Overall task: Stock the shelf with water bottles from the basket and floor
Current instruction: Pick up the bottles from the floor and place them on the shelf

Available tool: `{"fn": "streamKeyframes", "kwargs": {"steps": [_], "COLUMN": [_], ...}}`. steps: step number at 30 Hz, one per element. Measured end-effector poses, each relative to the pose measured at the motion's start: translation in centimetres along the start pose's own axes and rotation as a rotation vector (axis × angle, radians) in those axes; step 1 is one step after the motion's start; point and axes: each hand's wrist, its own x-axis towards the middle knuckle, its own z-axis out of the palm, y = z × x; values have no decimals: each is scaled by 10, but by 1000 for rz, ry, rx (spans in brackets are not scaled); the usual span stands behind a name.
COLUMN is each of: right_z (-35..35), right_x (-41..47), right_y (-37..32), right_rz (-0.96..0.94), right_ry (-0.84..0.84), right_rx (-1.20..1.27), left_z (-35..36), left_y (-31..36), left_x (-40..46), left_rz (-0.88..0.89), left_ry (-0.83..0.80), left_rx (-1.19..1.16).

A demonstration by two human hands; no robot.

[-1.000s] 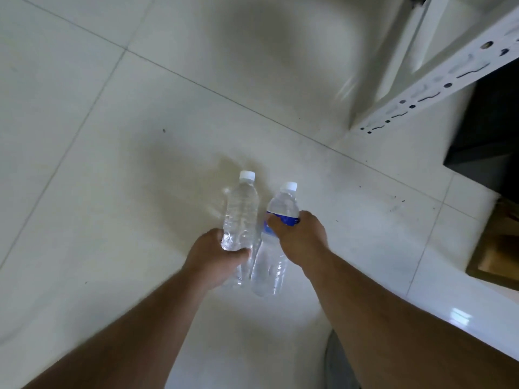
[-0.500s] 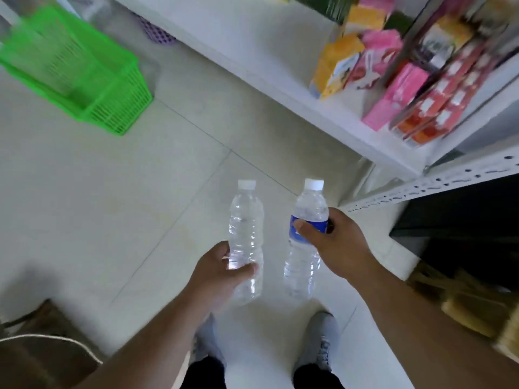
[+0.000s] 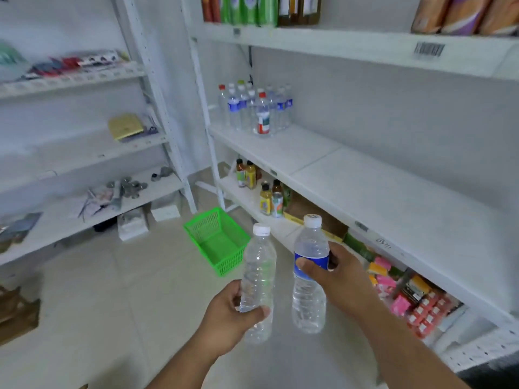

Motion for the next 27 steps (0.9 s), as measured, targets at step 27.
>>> {"fn": "streamKeyframes", "kwargs": {"steps": [27], "right_z": [169], "right_x": [172], "right_y": [-185], "right_rz": [-249], "right_ry": [14], "right_rx": [221], "left_z": [-233], "left_y": [62], "left_x": [139], "left_rz": [236], "left_ry": [221], "left_rx": [-20]}}
